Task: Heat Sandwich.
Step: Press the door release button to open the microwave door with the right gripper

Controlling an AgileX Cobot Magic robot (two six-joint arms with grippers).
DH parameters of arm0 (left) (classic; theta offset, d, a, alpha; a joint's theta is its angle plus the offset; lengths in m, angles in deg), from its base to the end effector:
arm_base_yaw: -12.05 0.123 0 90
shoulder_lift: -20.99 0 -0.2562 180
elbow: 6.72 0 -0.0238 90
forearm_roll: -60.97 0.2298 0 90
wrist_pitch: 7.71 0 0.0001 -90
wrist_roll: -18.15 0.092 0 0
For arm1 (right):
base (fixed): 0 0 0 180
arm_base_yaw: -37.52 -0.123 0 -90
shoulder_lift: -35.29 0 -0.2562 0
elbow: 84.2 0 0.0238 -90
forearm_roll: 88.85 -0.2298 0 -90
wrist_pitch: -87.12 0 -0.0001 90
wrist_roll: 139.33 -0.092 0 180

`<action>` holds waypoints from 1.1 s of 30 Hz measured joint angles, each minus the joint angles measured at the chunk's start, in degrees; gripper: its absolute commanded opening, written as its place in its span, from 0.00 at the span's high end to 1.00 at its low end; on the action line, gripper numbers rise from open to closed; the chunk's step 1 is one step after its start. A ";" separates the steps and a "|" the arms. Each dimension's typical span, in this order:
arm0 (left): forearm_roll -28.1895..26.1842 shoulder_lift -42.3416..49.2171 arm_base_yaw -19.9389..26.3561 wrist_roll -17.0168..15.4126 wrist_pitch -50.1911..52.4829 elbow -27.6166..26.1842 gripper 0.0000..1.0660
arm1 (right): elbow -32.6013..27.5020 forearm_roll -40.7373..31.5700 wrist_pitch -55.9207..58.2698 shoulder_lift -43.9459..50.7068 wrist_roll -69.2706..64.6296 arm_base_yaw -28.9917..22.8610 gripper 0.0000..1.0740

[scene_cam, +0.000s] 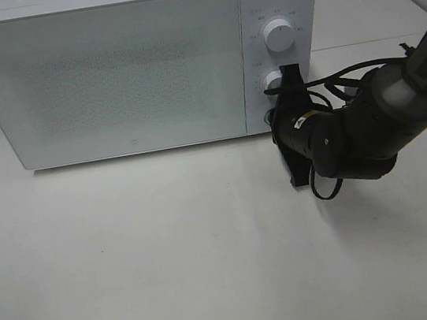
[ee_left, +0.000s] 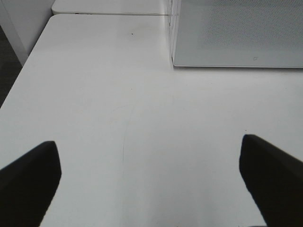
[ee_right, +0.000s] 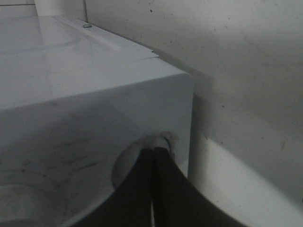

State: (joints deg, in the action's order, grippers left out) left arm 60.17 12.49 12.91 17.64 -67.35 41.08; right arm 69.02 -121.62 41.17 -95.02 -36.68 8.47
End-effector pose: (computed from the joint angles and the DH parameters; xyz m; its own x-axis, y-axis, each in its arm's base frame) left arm 0.0073 -0.0010 0.2678 -0.4372 -0.0225 -0.8991 -0.0112 0.9997 -0.0196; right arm 0.3261 0.1403 0.0786 -0.0627 0.9980 0.0108 0.4050 0.0156 0.9142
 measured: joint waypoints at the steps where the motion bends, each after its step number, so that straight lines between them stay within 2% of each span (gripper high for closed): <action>1: 0.00 0.00 0.00 0.00 0.00 0.00 0.09 | 0.00 0.00 -0.40 0.00 0.00 0.00 1.00; 19: 0.00 0.00 0.00 0.00 0.00 0.00 0.09 | 2.06 -1.83 -2.12 -1.03 0.00 -0.29 1.00; 25: 0.00 0.00 0.00 0.00 0.00 0.00 0.09 | 4.98 -5.50 1.66 -1.20 3.09 -0.29 1.00; 33: 0.00 0.00 0.00 0.00 0.00 0.00 0.09 | 5.67 -6.59 3.15 -1.32 4.58 -0.29 1.00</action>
State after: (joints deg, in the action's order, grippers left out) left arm 60.17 12.49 12.91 17.64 -67.35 41.08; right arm 74.70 -128.21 44.32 -96.33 -32.10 8.18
